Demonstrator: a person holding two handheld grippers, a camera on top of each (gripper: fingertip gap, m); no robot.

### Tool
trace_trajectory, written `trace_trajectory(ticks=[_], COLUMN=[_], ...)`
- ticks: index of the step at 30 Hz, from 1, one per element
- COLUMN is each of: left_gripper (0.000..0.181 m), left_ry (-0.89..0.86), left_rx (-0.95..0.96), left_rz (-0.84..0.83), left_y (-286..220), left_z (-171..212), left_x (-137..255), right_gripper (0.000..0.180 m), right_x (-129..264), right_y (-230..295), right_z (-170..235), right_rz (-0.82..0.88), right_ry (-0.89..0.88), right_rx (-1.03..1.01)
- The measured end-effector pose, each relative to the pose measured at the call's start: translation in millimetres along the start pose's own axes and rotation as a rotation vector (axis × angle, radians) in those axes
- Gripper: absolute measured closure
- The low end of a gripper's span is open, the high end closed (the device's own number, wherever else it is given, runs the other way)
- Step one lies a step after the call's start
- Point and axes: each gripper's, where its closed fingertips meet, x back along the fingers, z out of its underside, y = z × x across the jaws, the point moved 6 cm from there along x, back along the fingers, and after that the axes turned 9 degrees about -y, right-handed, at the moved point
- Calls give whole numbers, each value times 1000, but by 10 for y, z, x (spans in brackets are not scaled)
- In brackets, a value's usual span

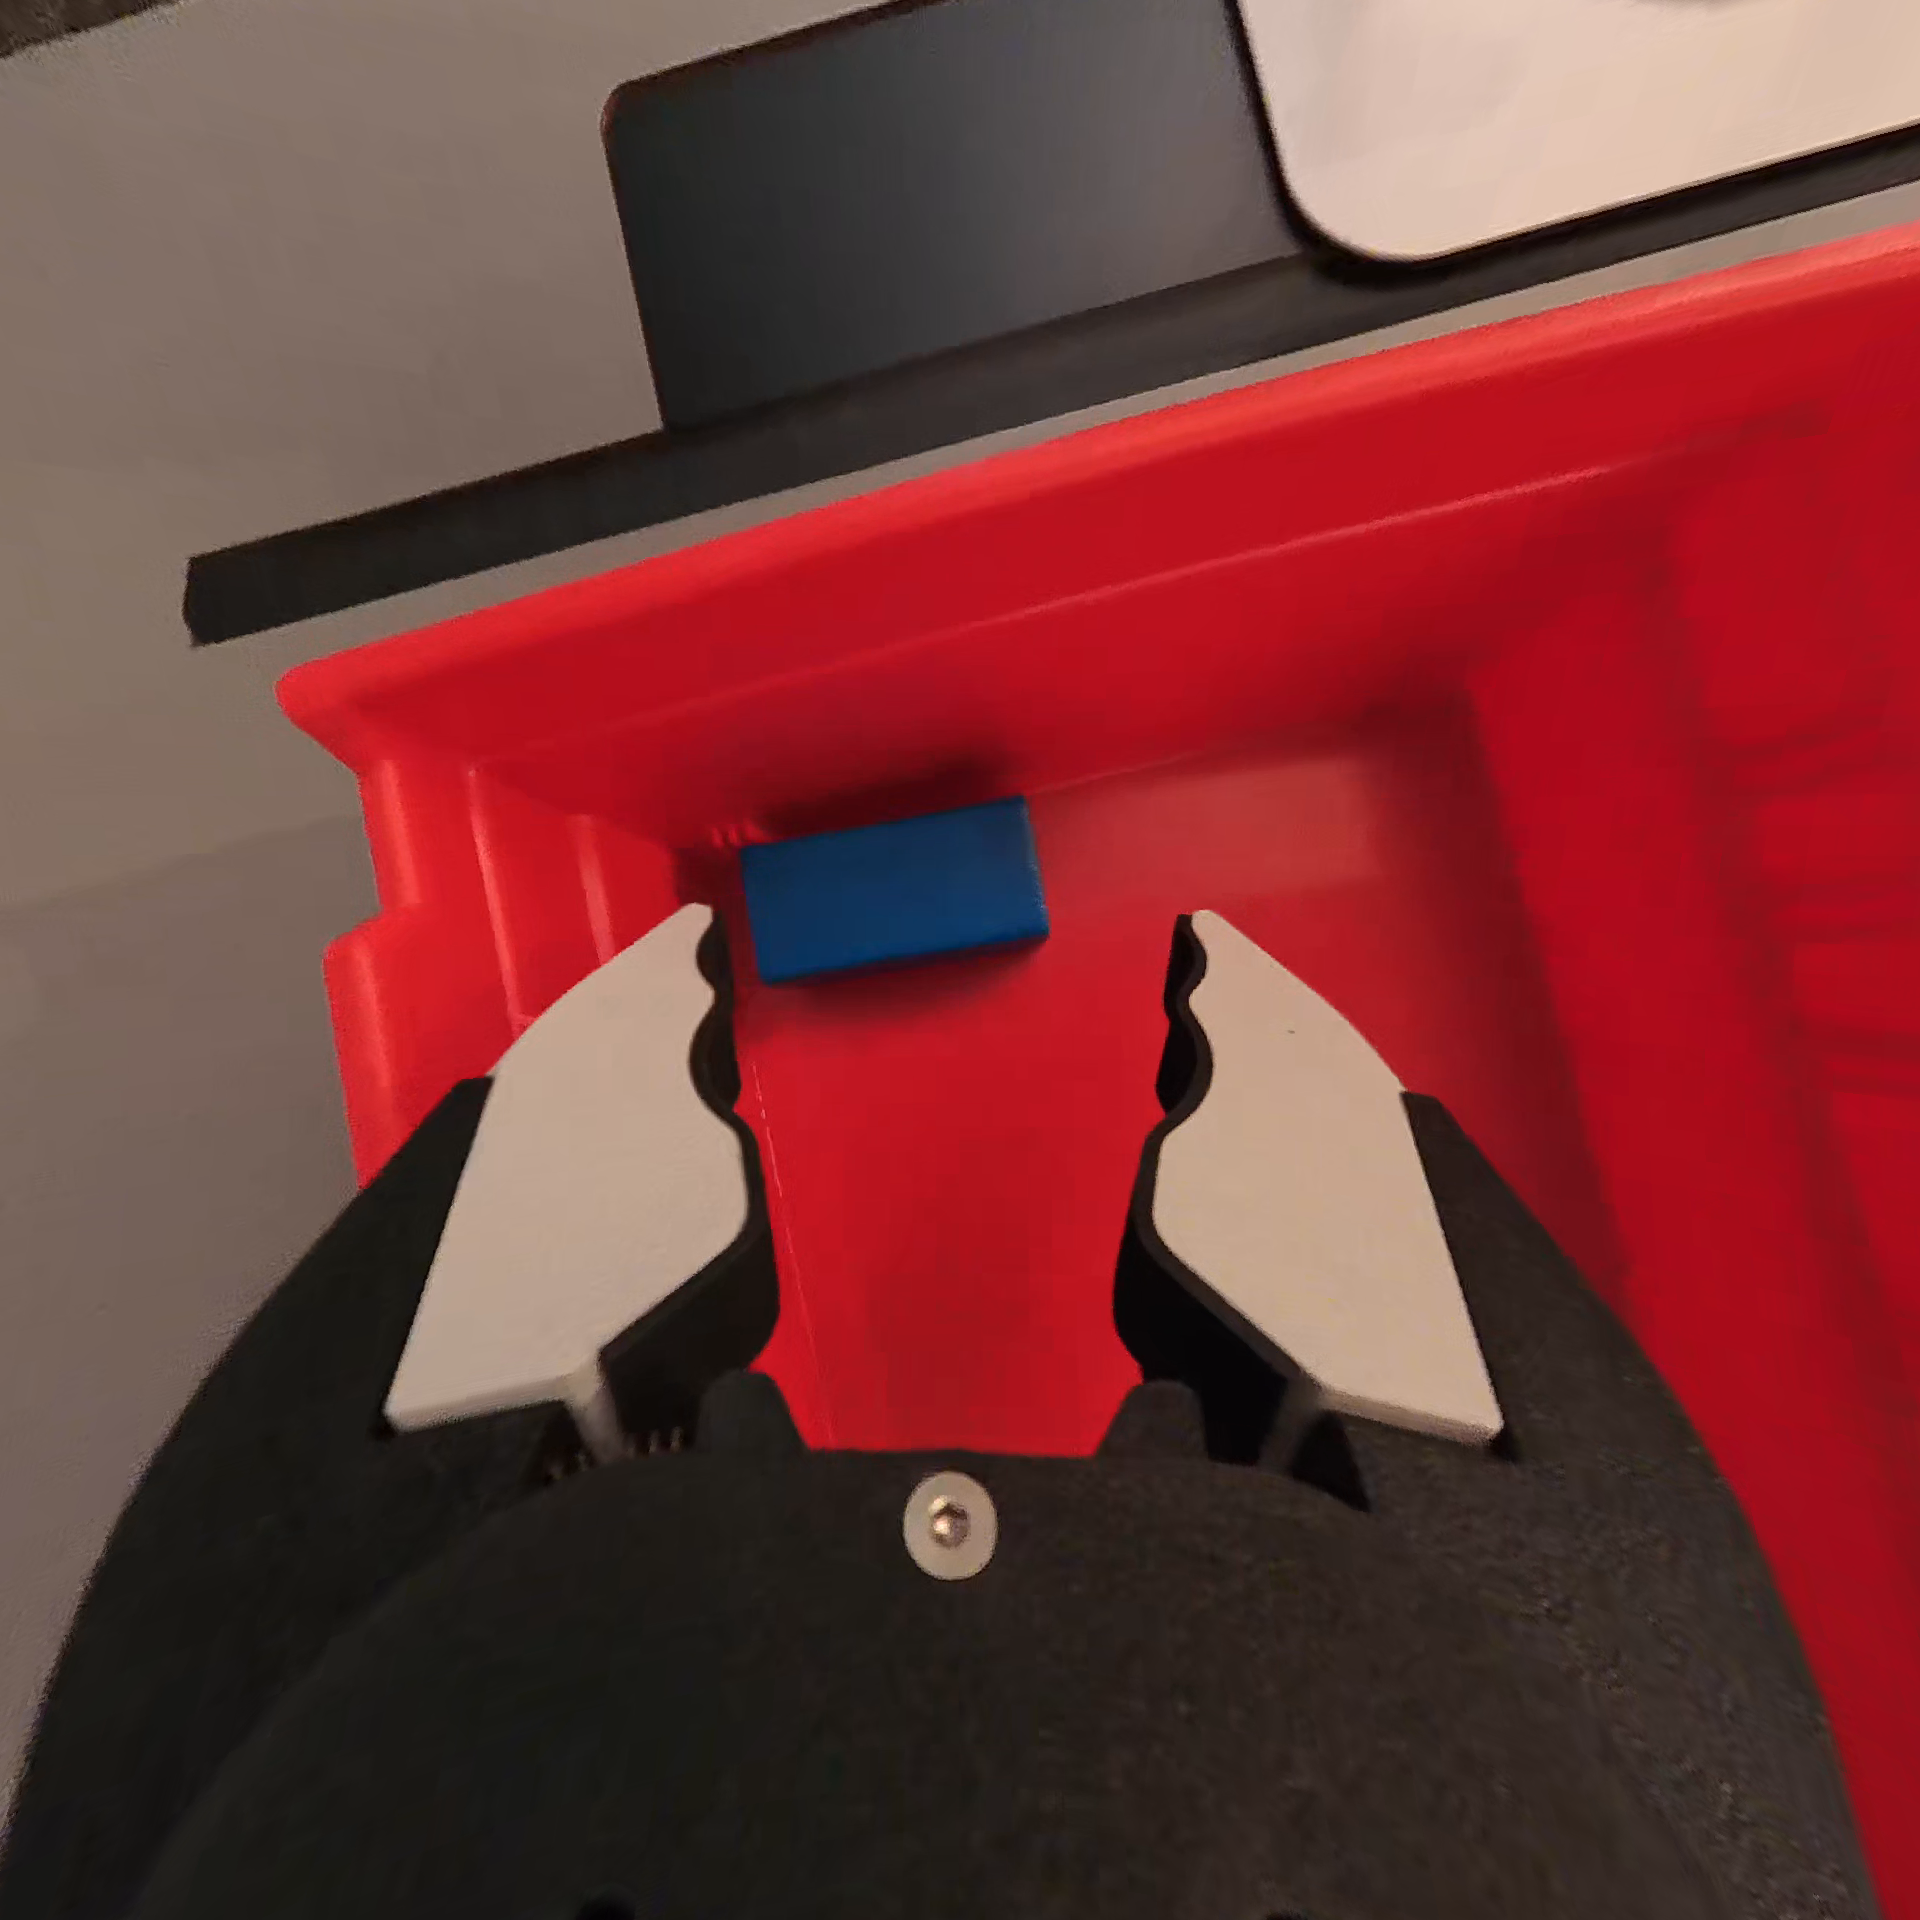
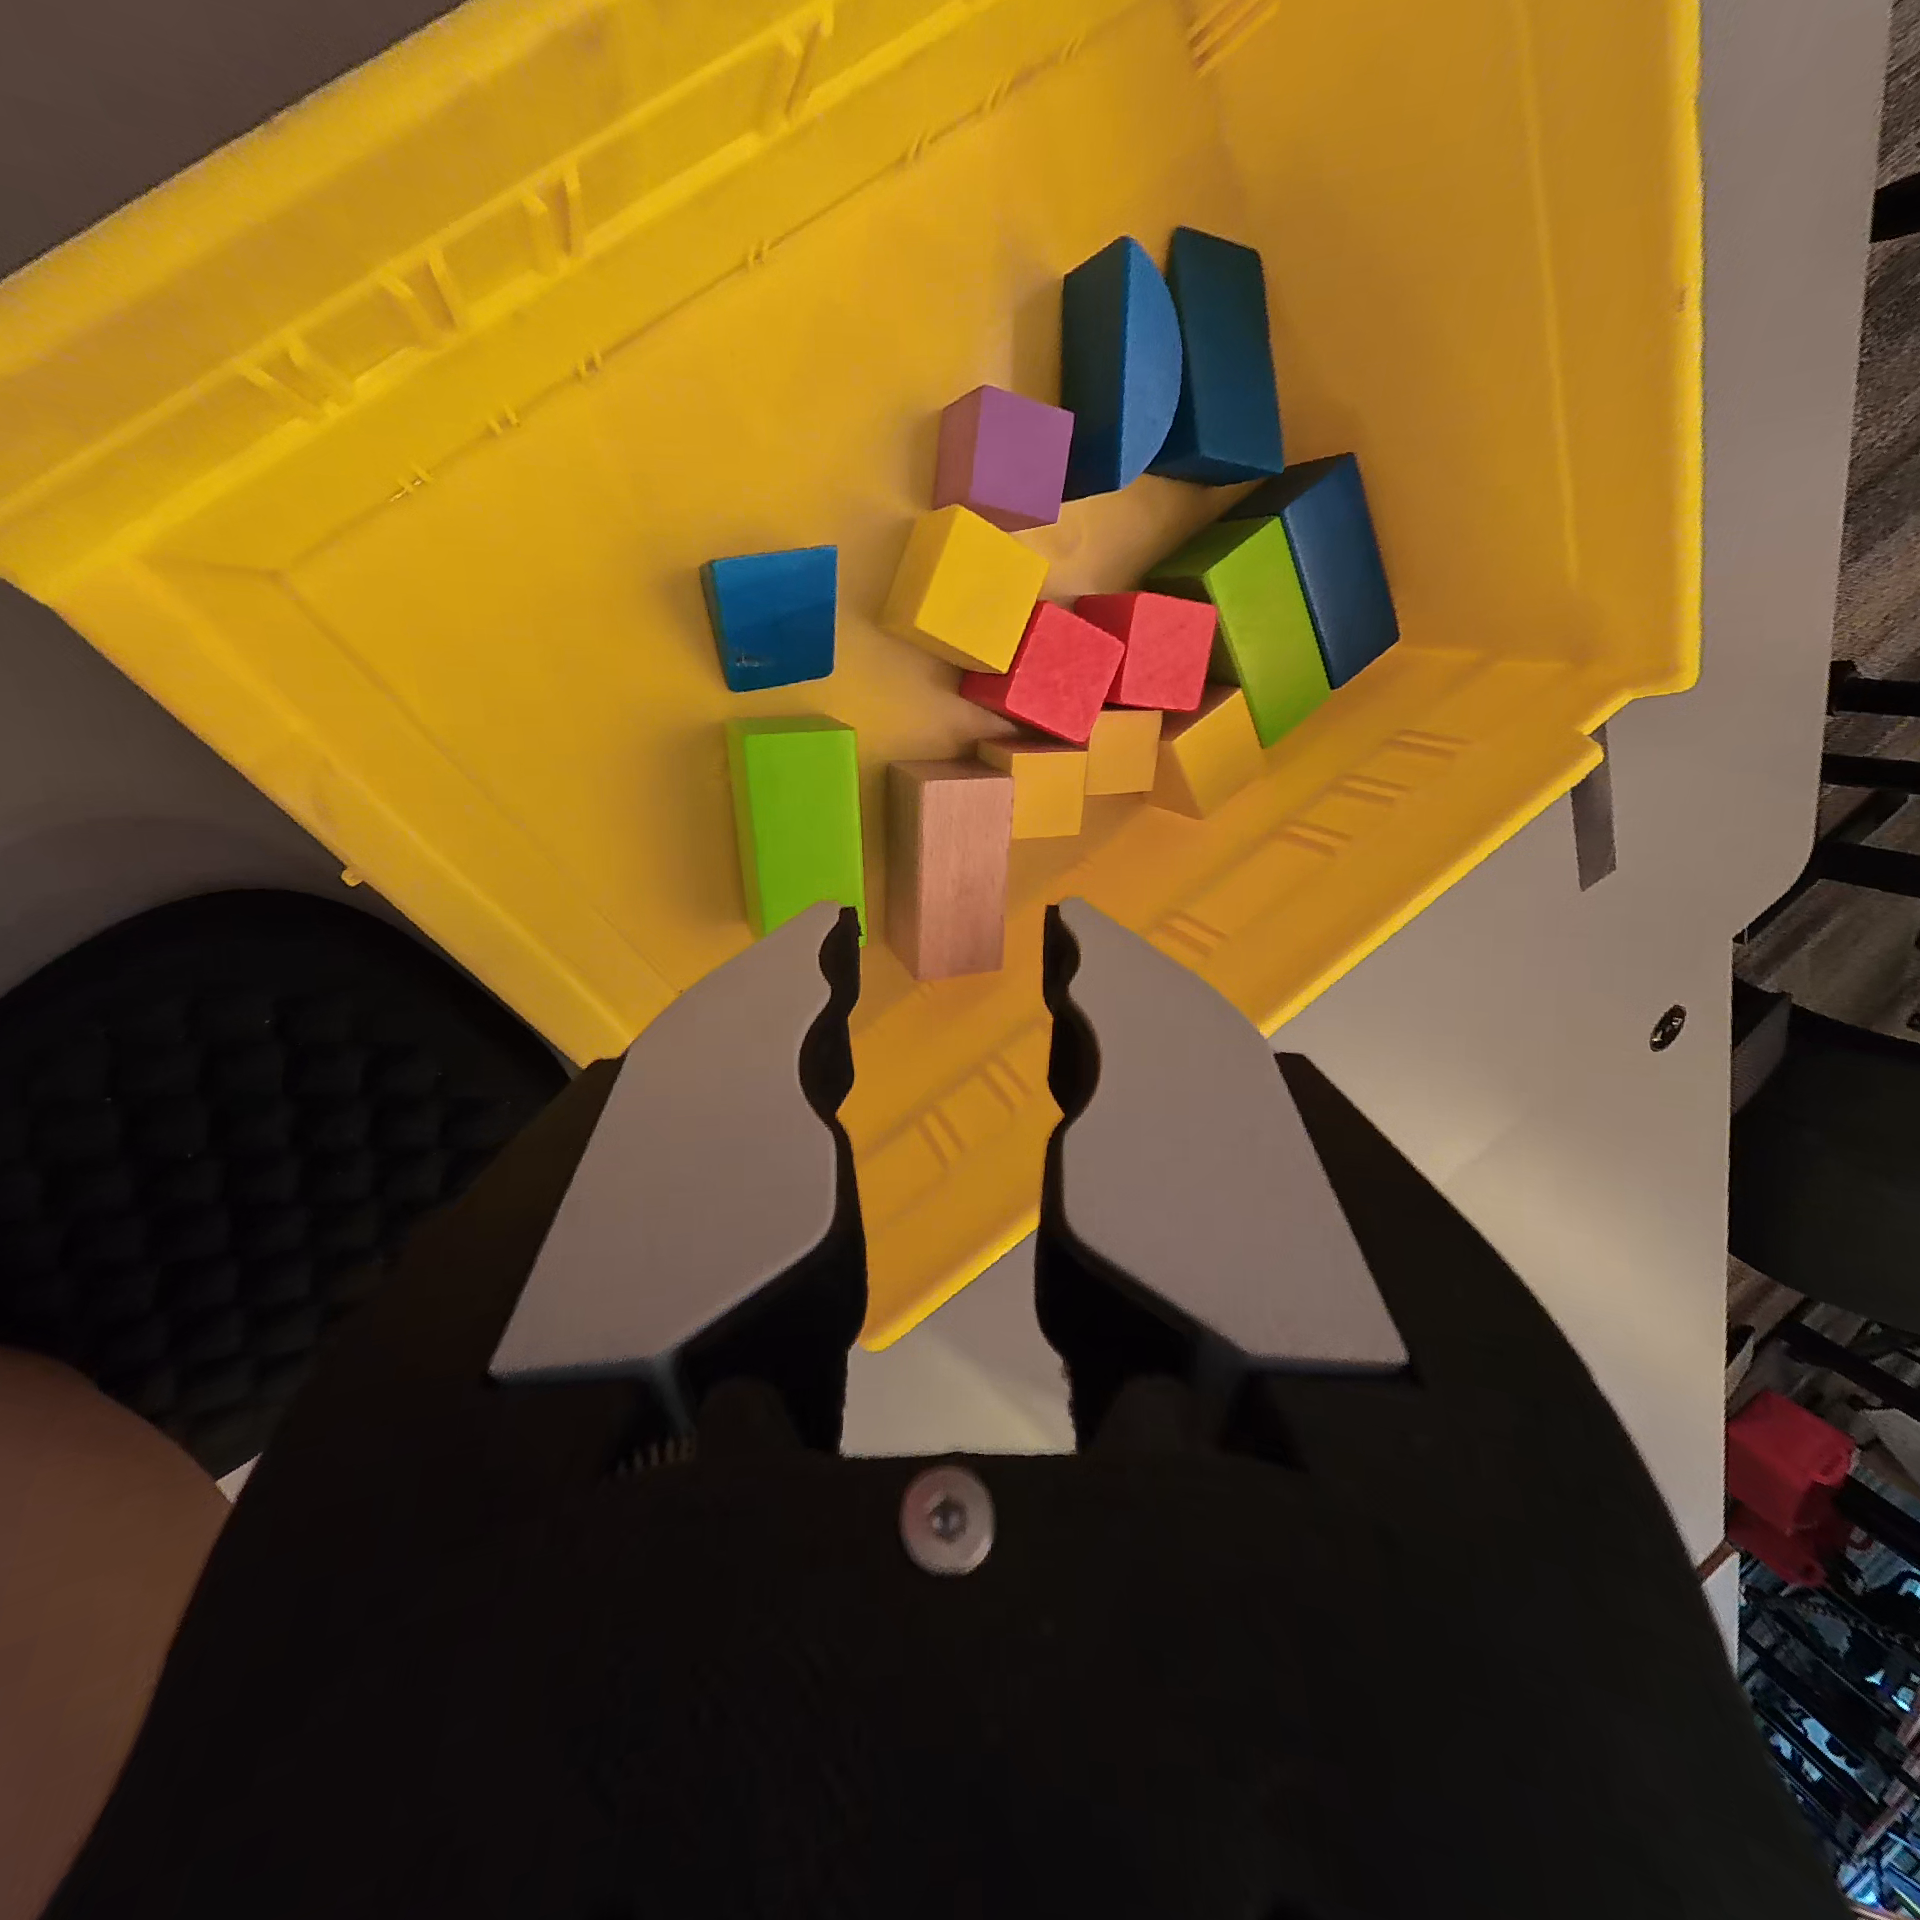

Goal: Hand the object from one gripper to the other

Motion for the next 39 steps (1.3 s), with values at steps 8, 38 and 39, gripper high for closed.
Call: trace_trajectory(ticks=[8, 38, 39], left_gripper=[98, 110, 110], left_ry=[54, 289, 299], left_rx=[39, -334, -378], left_rz=[-50, 150, 177], left_y=[35, -238, -266], left_z=[105, 328, 353], left_x=[-208, -87, -56], right_gripper=[144, 148, 148], right_x=[-20, -81, -84], right_y=[27, 95, 97], right_z=[1, -11, -10], right_rz=[-18, -75, -76], right_ry=[18, 38, 39], right_rx=[12, 54, 55])
